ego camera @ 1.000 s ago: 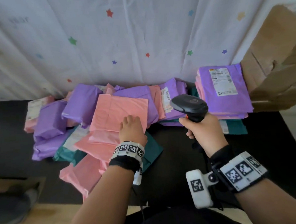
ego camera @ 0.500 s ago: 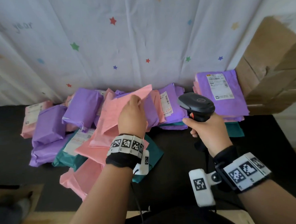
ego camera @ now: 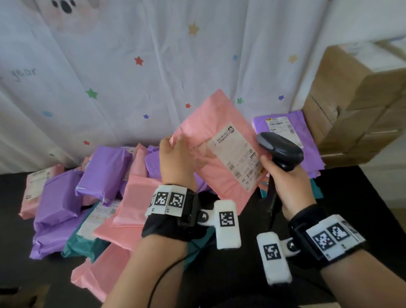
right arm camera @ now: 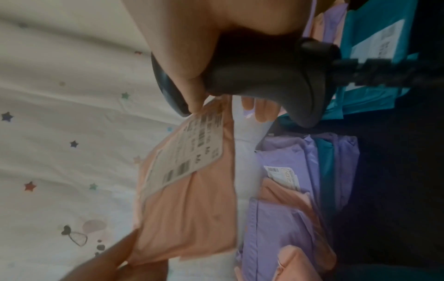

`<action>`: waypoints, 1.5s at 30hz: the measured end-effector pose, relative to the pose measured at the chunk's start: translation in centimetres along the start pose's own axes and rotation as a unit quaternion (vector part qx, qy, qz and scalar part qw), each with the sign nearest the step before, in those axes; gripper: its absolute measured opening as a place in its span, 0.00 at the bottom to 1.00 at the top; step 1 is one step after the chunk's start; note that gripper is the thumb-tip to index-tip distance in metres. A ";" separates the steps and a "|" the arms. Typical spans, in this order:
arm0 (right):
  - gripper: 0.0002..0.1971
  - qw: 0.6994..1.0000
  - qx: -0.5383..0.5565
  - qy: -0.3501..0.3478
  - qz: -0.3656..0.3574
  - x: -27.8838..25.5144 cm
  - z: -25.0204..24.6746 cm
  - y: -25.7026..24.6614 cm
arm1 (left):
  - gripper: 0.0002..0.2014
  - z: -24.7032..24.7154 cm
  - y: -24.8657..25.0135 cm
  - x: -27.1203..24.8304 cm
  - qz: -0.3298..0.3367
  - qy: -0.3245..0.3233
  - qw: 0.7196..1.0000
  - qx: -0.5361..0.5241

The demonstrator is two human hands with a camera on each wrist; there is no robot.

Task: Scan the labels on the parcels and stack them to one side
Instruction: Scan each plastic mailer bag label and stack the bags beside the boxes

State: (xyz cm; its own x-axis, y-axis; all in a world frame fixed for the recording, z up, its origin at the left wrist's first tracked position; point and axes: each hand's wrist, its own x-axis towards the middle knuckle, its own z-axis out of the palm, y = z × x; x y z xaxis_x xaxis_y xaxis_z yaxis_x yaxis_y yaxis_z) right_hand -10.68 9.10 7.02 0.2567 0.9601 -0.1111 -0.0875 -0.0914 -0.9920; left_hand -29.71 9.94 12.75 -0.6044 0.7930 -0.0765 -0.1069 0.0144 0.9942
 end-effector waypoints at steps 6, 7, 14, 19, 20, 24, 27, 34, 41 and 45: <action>0.09 0.996 -0.054 0.074 -0.021 0.9 -1.4 -0.9 | 0.06 0.0 -2.3 0.6 -0.003 -0.015 0.988 0.154; 0.10 0.994 -0.066 0.084 -0.034 1.0 -1.6 -1.2 | 0.08 -0.2 -2.6 0.6 -0.003 -0.019 0.985 0.171; 0.07 0.963 -0.238 -0.032 -0.125 1.1 -2.0 -3.3 | 0.33 0.3 -2.9 0.0 0.163 -0.139 0.913 0.348; 0.12 0.938 -0.302 -0.073 -0.154 0.4 -1.4 -4.4 | 0.23 1.7 -1.9 -0.3 0.217 -0.273 0.777 0.524; 0.12 0.936 -0.308 -0.069 -0.158 0.4 -1.4 -4.3 | 0.15 1.7 -1.8 -0.4 0.201 -0.283 0.774 0.530; 0.08 0.937 -0.302 -0.010 -0.178 0.3 -1.6 -4.0 | 0.04 1.3 -2.2 -0.5 0.163 -0.295 0.785 0.520; 0.13 0.949 -0.258 0.041 -0.178 0.6 -1.9 -3.9 | 0.03 0.7 -3.0 0.0 0.120 -0.254 0.846 0.453; 0.08 0.977 -0.192 -0.026 -0.088 -0.5 -1.2 -3.2 | 0.05 -0.1 -4.1 0.1 -0.024 -0.152 0.951 0.267; 0.08 0.979 -0.179 -0.077 -0.067 -1.2 -0.3 -2.5 | 0.08 0.0 -4.1 0.1 -0.072 -0.131 0.968 0.201; 0.09 0.979 -0.178 -0.082 -0.055 -1.3 -0.2 -2.4 | 0.08 -0.1 -4.4 0.2 -0.082 -0.129 0.972 0.180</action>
State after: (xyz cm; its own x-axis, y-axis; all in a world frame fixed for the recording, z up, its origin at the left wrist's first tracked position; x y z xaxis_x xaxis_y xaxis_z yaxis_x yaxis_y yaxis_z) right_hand -10.57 8.03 9.53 0.0850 0.9962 -0.0193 0.2815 -0.0426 -0.9586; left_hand -29.46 10.00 8.37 -0.3787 0.8883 -0.2598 0.1258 0.3275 0.9364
